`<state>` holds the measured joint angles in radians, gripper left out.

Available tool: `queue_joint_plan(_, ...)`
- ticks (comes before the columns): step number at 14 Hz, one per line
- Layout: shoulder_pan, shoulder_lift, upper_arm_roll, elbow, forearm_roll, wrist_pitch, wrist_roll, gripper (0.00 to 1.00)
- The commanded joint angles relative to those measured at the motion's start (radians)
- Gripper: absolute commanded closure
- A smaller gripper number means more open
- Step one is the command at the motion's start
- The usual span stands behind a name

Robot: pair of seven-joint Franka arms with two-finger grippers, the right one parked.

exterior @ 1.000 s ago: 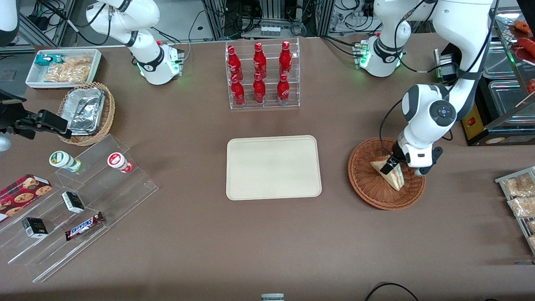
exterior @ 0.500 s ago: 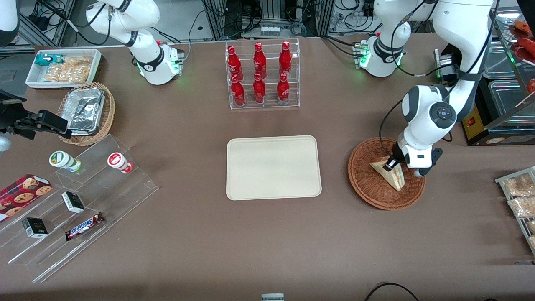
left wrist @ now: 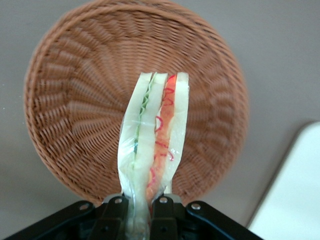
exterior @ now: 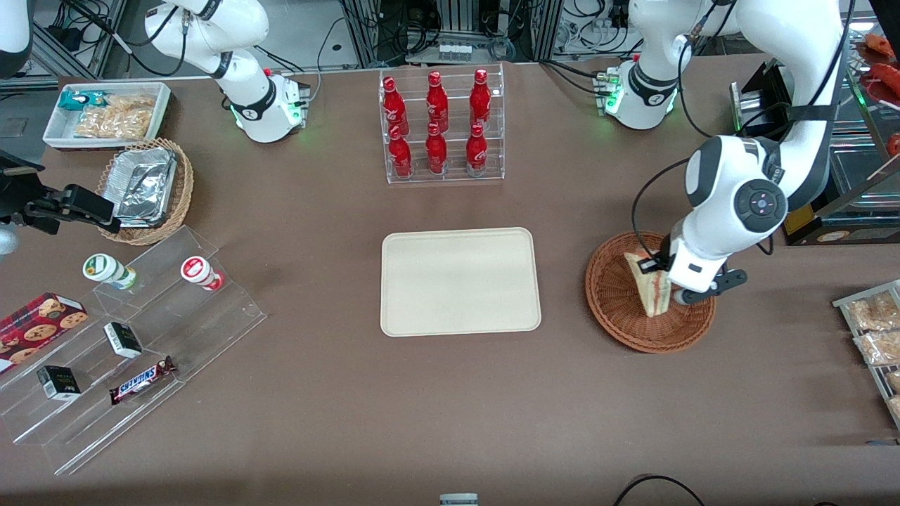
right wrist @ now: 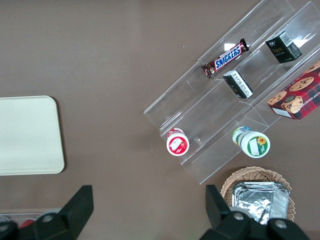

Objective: Place sandwich from basket to tray
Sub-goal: 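Lift the sandwich and carry it with the left gripper over the tray, then lower the sandwich onto the tray and open the left gripper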

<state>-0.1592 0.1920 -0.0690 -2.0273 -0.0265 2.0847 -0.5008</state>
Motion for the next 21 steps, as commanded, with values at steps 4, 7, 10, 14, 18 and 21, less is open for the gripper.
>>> queue_joint_plan(4, -0.218, 0.17, 0.005, 0.214, -0.013, -0.052, 0.012, 0.95)
queue_joint_plan(7, -0.333, 0.283, 0.005, 0.338, -0.009, -0.052, -0.149, 0.95)
queue_joint_plan(10, -0.414, 0.371, 0.005, 0.433, -0.009, -0.052, -0.258, 0.96)
queue_joint_plan(14, -0.525, 0.49, 0.008, 0.561, -0.001, -0.023, -0.412, 0.96)
queue_joint_plan(18, -0.585, 0.53, 0.009, 0.559, 0.032, 0.07, -0.464, 0.97)
queue_joint_plan(21, -0.6, 0.543, 0.009, 0.55, 0.057, 0.11, -0.501, 0.86)
